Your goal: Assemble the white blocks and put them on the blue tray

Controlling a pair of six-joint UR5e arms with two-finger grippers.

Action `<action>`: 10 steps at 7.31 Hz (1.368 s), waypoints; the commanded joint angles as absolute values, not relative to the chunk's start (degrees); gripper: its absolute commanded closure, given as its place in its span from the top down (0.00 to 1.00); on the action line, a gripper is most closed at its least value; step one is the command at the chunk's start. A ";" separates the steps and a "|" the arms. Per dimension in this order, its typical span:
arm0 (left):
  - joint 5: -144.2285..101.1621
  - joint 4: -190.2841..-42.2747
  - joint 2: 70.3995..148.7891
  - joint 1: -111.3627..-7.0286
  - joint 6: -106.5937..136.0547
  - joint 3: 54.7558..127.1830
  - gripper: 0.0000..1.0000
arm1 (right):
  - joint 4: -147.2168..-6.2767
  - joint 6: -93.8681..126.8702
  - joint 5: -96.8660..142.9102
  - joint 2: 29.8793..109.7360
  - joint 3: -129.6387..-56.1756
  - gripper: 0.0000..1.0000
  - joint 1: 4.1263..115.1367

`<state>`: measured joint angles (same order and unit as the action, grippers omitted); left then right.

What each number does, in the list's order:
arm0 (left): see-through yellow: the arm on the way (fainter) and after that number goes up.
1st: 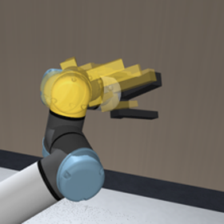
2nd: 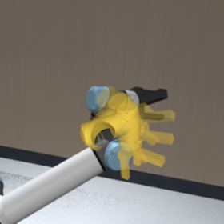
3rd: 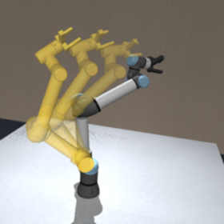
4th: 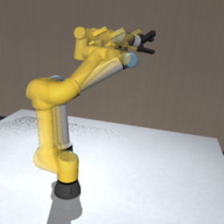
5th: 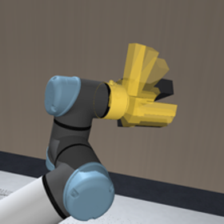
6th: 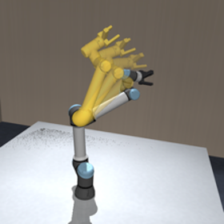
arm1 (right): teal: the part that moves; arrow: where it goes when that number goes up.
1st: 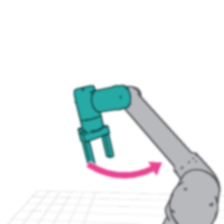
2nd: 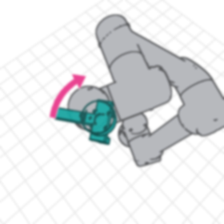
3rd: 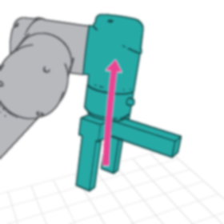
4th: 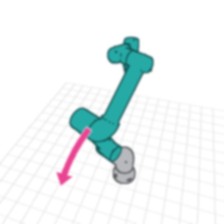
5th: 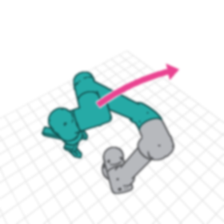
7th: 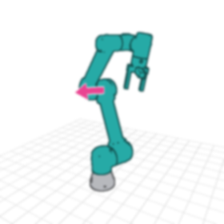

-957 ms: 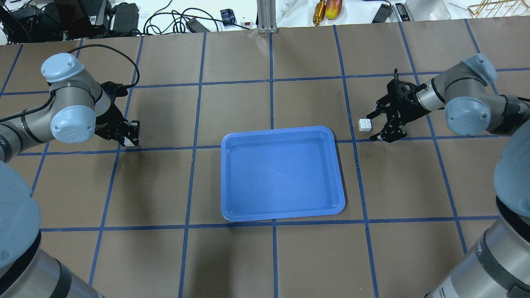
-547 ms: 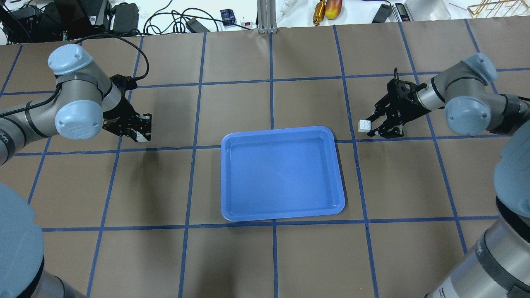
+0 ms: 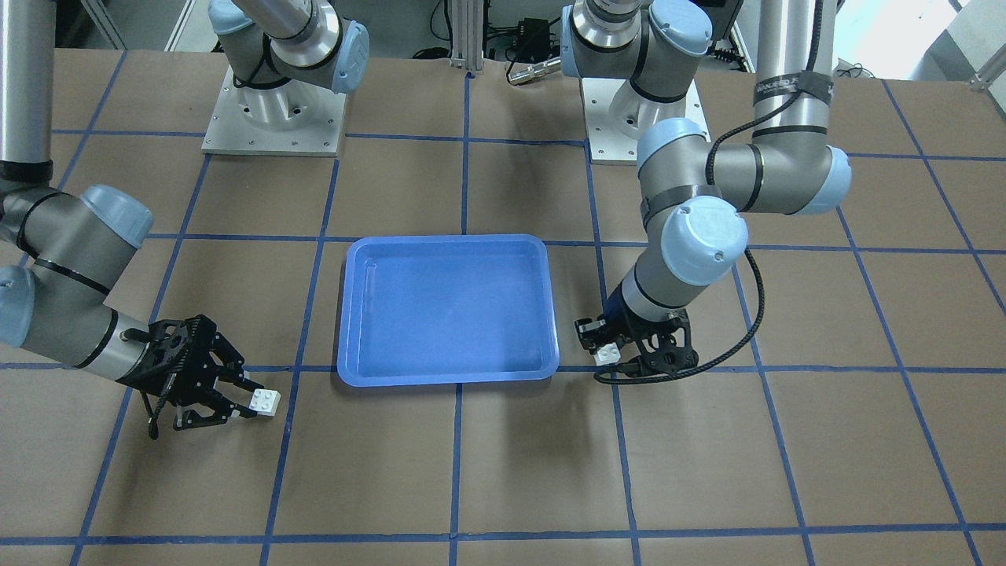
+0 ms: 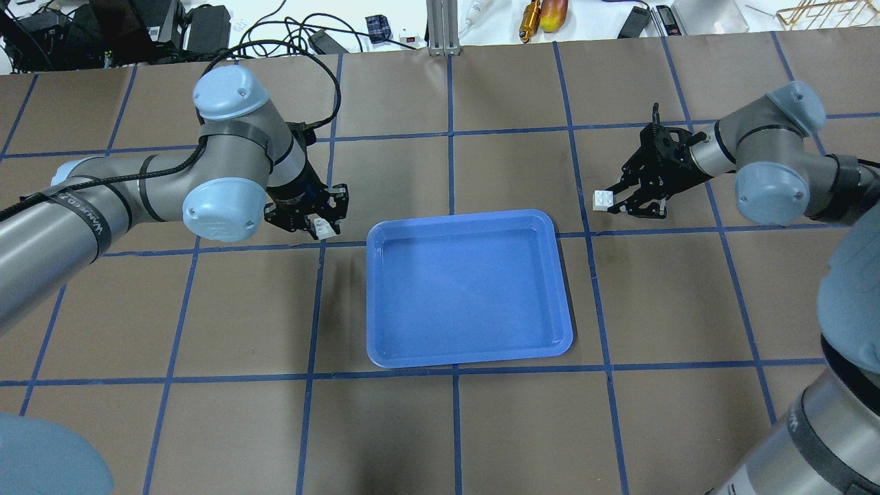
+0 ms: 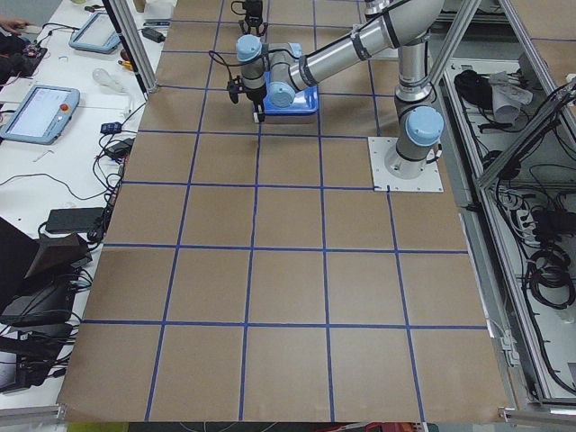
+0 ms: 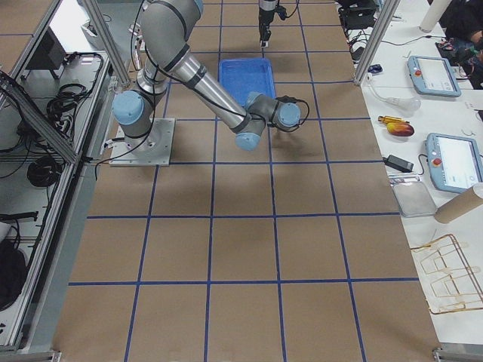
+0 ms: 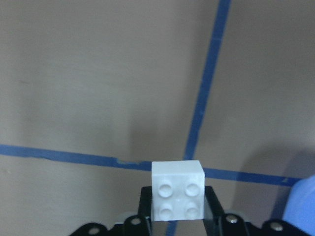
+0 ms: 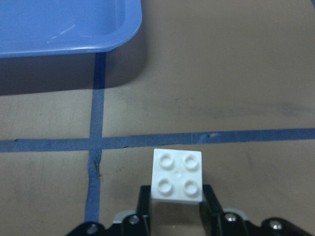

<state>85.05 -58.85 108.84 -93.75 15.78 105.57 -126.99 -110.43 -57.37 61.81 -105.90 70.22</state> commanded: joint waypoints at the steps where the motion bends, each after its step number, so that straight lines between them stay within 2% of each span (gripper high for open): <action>1: 85.16 -58.80 107.93 -104.54 19.96 107.04 0.00 | -124.65 -110.21 -57.57 66.68 -106.78 0.12 71.71; 3: 84.56 -57.75 108.28 -110.28 22.05 108.10 0.00 | -122.43 -110.21 -57.48 74.05 -112.72 0.13 73.82; 5: 81.68 -53.45 110.30 -111.62 24.78 109.59 0.00 | -123.22 -110.65 -57.48 82.57 -122.47 0.12 75.06; 7: 80.07 -48.36 110.13 -111.80 24.70 113.01 0.00 | -123.92 -110.83 -57.39 87.78 -128.99 0.12 77.77; 8: 80.16 -48.43 110.13 -111.80 24.70 113.90 0.40 | -126.54 -110.22 -57.31 87.72 -129.98 0.12 79.52; 9: 80.07 -48.34 110.13 -111.80 24.78 114.17 0.85 | -127.52 -109.61 -57.13 86.76 -129.99 0.12 81.28; 10: 80.07 -48.34 110.04 -111.62 24.79 114.08 0.93 | -131.36 -105.42 -57.22 86.05 -130.16 0.12 83.30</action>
<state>80.13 -48.52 110.12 -111.75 24.75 113.84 -127.75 -108.85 -57.23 86.77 -129.68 80.85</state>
